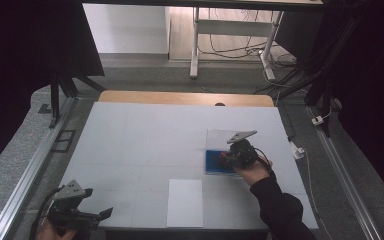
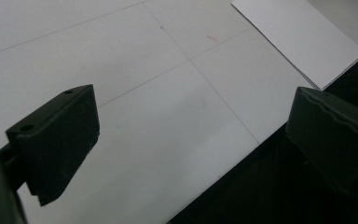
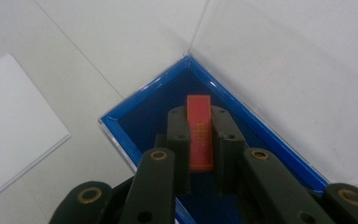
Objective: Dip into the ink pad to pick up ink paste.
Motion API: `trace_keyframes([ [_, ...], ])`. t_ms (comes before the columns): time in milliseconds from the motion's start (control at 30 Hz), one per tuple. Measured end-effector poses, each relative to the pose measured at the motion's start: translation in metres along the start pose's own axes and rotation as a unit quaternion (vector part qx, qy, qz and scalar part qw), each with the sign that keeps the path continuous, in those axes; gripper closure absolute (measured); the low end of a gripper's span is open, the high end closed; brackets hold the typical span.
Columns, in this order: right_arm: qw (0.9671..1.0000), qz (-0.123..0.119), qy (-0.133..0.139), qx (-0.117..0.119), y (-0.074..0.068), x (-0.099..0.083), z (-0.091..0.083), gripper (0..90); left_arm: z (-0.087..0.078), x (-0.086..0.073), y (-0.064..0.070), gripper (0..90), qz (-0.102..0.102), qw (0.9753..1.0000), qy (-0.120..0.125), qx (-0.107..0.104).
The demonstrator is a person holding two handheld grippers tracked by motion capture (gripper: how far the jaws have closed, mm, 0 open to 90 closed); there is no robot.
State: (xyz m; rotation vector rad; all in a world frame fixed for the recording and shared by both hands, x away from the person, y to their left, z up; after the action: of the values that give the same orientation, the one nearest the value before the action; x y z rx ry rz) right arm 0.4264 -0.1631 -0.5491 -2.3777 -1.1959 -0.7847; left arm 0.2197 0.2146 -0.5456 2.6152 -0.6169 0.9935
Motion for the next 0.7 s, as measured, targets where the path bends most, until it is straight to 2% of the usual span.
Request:
trace_keyframes([
  [67, 1.0, -0.001, -0.009, -0.001, 0.0001, -0.0026, 0.0033, 80.1, 0.0001, 0.0001, 0.0001, 3.2, 0.0, 1.0, 0.001, 0.0],
  [433, 0.9997, -0.01, -0.012, -0.018, -0.0012, -0.0037, 0.0065, 80.4, 0.0006, -0.0001, -0.0001, 3.4, -0.001, 1.0, -0.002, 0.001],
  [700, 0.9973, -0.041, -0.027, -0.054, -0.0076, -0.0027, 0.0088, 80.5, 0.0012, -0.0001, 0.0003, 3.5, 0.0, 1.0, -0.004, 0.003],
])
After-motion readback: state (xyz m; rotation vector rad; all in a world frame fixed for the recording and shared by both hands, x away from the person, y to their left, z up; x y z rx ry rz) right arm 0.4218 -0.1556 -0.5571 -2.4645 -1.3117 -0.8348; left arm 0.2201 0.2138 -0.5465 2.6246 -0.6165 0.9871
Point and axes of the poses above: each handheld gripper's, and its own axes: z roughly forward along the jaws, x roughly out of its top, y roughly to its right, the point moved 9 cm from there along z, roughly forward along the jaws, and after that the axes turned 7 degrees about x, right-handed, at the moved point
